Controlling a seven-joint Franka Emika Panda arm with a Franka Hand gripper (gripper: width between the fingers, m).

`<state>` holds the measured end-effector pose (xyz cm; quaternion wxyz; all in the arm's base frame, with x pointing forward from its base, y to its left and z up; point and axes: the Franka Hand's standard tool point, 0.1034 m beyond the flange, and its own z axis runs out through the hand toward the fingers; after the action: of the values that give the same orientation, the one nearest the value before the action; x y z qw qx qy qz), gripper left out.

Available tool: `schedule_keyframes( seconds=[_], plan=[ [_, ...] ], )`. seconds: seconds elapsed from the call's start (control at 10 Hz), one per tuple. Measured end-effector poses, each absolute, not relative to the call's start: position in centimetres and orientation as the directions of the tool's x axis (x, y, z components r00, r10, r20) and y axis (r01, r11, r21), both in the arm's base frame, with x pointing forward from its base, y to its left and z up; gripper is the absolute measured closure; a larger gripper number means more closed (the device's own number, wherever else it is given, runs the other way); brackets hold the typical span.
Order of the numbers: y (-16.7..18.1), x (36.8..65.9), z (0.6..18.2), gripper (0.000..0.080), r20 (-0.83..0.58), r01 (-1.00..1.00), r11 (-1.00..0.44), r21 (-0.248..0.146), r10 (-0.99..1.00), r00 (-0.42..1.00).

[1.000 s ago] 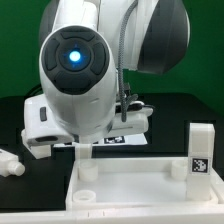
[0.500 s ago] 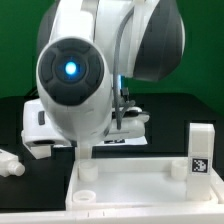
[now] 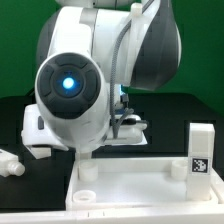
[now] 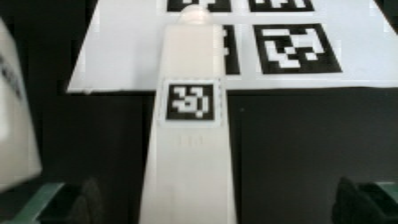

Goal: Assemble desk

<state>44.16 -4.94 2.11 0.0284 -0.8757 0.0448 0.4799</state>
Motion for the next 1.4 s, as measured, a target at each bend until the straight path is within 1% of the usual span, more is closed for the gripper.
schedule_keyframes(
  seconds=[0.1, 0.3, 0.4, 0.5, 0.6, 0.7, 0.8, 0.9, 1.0, 1.1, 1.2, 1.3, 1.4],
  plan=[
    [-5.4, 43.6, 1.2, 0.015, -0.849, -0.11, -0.994, -0.001, -0.057, 0.525],
    [-5.4, 43.0, 0.7, 0.015, -0.852, -0.112, -0.994, 0.001, -0.059, 0.521],
    [-5.4, 43.0, 0.8, 0.0277, -0.85, -0.112, -0.994, 0.001, -0.059, 0.523],
    [-5.4, 43.0, 0.8, 0.0277, -0.851, -0.112, -0.994, 0.001, -0.059, 0.522],
    [-5.4, 43.0, 0.8, 0.0414, -0.851, -0.112, -0.994, 0.001, -0.059, 0.522],
    [-5.4, 43.0, 0.8, 0.0516, -0.851, -0.112, -0.994, 0.001, -0.059, 0.522],
    [-5.4, 43.1, 0.8, 0.0516, -0.848, -0.111, -0.994, 0.001, -0.059, 0.527],
    [-5.2, 43.4, 1.4, 0.0515, -0.847, -0.108, -0.994, -0.002, -0.056, 0.528],
    [-4.6, 44.0, 2.9, 0.0515, -0.849, -0.102, -0.995, -0.011, -0.045, 0.527],
    [-4.1, 45.2, 4.6, 0.0515, -0.828, -0.095, -0.995, -0.019, -0.037, 0.559],
    [-3.6, 46.5, 7.1, 0.0515, -0.797, -0.087, -0.996, -0.032, -0.027, 0.604],
    [-3.2, 47.7, 8.9, 0.0515, -0.75, -0.078, -0.996, -0.043, -0.019, 0.661],
    [-3.2, 48.2, 9.2, 0.0515, -0.698, -0.073, -0.996, -0.045, -0.021, 0.716]
  ],
)
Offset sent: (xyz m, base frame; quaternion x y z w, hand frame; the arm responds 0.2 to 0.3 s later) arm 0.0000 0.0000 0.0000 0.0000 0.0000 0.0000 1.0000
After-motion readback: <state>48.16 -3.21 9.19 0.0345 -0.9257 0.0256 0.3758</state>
